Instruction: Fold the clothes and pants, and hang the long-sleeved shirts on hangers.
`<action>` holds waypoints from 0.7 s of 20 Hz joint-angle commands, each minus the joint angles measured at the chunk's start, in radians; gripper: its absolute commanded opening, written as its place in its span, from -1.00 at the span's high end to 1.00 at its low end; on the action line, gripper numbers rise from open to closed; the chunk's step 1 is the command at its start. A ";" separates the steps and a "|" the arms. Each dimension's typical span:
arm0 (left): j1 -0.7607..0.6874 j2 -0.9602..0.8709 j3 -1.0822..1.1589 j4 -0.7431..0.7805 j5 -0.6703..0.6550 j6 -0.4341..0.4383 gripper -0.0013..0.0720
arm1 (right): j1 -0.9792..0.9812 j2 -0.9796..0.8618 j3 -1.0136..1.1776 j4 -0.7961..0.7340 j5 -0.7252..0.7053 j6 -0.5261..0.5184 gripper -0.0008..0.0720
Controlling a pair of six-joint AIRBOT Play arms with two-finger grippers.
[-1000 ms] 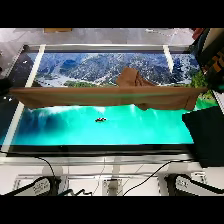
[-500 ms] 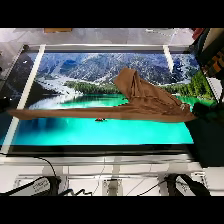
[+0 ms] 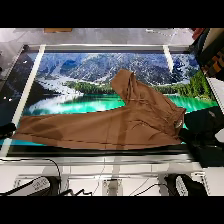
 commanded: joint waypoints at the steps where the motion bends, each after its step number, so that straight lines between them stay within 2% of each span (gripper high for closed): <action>1: 0.028 0.001 -0.024 0.052 0.004 0.000 0.94 | 0.001 0.019 -0.051 0.034 0.004 0.002 0.88; 5: 0.073 0.001 -0.024 0.155 0.011 0.000 0.93 | 0.001 0.019 -0.051 0.044 0.082 0.023 0.88; 12: 0.131 -0.001 -0.024 0.155 0.049 0.000 0.90 | 0.001 0.019 -0.051 0.043 0.109 0.023 0.87; 13: 0.130 -0.001 -0.024 0.154 0.049 0.000 0.62 | 0.001 0.019 -0.051 0.042 0.109 0.024 0.48; 14: 0.130 -0.002 -0.024 0.152 0.049 0.000 0.04 | 0.001 0.019 -0.051 0.042 0.114 0.023 -0.46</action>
